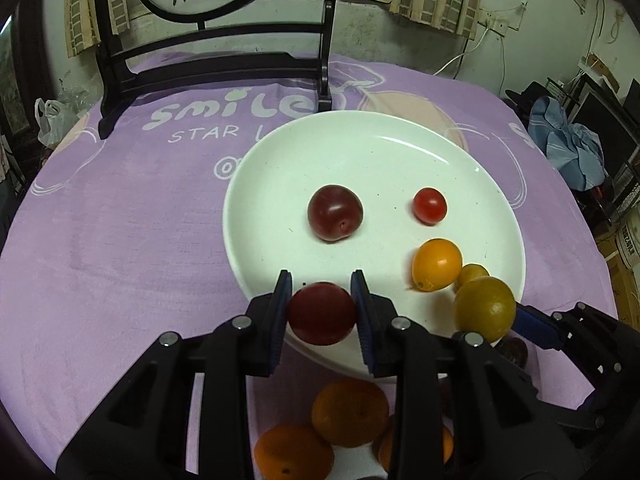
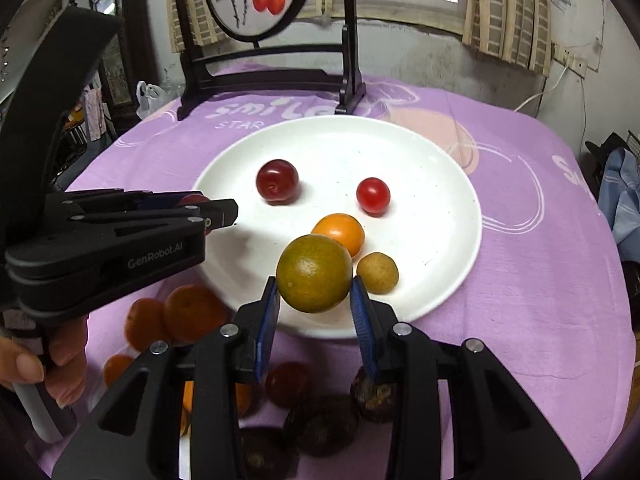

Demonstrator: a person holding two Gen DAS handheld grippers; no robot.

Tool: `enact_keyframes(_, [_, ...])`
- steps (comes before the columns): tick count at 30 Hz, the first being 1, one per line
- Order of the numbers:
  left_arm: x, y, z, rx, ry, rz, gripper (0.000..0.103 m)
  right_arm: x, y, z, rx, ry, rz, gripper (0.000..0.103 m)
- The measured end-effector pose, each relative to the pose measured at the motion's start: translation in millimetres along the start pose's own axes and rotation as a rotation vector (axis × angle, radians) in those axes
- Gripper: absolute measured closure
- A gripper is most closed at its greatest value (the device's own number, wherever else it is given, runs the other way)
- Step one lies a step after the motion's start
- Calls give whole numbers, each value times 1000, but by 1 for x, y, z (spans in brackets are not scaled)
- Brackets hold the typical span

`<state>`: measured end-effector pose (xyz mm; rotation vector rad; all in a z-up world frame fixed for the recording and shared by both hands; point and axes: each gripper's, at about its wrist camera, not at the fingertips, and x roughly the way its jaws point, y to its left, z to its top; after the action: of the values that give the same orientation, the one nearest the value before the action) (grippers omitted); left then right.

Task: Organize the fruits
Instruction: 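Place the green citrus on the plate with the right gripper while the left gripper releases the tomato there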

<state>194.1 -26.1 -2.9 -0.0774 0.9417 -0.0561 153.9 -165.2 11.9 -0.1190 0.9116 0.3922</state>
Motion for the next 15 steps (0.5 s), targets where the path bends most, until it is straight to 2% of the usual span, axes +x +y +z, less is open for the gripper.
enact_keyframes(1, [0,1,0,-8,-4,3,45,4,-2,1,12,15,-1,66])
enact_keyframes(2, [-3,1,0,-16,-26,5,35,6,-3,1,24,26,-1,66])
enact_keyframes(3, [-6,1,0,-18,-43,10,31,6,-4,-1,31,23,-2,66])
enact_keyframes(5, [-13,1,-1,-12,-63,6,29,1,-6,-3,37,5,-2,56])
enact_keyframes(7, [-22,4,-3,-16,-71,-3,28,-10,-8,-7,49,-24,4,52])
enact_keyframes(15, [-53,18,-31,-31,-86,8,20,-51,-15,-40,61,-51,19,47])
